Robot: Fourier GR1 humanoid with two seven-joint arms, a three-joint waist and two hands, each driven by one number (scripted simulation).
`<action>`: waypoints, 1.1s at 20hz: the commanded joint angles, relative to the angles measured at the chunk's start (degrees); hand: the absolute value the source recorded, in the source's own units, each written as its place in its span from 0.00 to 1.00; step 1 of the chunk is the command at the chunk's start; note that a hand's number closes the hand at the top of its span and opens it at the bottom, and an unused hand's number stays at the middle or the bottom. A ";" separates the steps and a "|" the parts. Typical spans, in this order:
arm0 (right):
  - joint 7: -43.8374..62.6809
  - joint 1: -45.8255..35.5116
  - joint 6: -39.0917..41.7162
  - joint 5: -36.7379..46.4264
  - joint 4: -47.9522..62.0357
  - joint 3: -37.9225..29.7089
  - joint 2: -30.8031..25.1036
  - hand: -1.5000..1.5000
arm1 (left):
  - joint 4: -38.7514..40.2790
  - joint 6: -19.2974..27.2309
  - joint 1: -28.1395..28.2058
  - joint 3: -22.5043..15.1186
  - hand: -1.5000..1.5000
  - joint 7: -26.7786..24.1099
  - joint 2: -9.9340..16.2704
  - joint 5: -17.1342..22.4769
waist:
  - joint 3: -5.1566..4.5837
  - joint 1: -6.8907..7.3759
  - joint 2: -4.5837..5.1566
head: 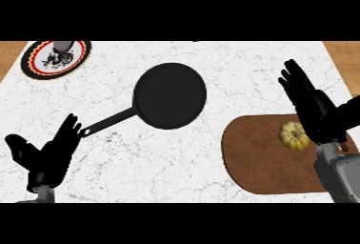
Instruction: Pick the squash from the cutting board and place it in the pan
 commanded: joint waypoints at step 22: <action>-4.69 6.05 0.42 30.54 -13.67 2.34 -18.51 0.00 | 6.19 4.43 -6.64 -0.14 0.50 1.42 10.14 -17.43 | 0.58 -1.36 -0.80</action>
